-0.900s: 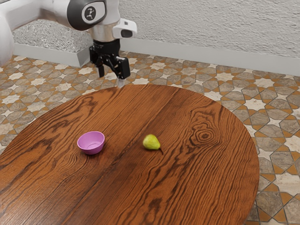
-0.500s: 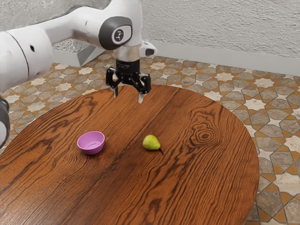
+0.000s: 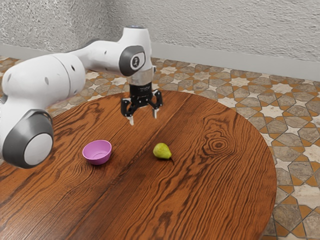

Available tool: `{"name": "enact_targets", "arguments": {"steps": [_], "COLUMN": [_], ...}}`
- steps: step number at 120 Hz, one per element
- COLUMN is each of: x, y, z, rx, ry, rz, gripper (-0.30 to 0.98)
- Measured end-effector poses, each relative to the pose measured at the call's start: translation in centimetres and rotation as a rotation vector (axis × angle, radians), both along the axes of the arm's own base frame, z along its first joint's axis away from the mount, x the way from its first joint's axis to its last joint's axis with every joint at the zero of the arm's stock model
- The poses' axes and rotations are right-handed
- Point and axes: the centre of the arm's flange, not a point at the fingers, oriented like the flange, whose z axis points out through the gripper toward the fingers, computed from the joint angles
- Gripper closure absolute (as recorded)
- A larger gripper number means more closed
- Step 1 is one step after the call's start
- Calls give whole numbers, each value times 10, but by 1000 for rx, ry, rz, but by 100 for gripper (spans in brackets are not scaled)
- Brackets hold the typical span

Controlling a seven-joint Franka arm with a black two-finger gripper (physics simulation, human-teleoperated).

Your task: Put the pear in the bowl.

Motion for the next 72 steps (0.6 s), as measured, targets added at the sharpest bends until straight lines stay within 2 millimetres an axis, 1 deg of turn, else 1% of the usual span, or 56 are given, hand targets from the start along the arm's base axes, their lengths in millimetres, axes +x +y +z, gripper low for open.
{"name": "enact_targets", "arguments": {"steps": [13,20,29,38,42,50,61,72], "x": [0,-4,-7,-13,-15,-15,-12,-19], "y": [1,-19,-29,-48,-53,-56,-55,-48], "z": [-3,-8,-14,-20,-22,-40,-64,-89], "rx": [6,-11,-9,-7,-4,14,30,26], "ry": [12,38,70,108,123,148,138,108], "rz": [84,92,124,167,191,248,327,396], "gripper": [0,0,0,0,0,0,0,0]}}
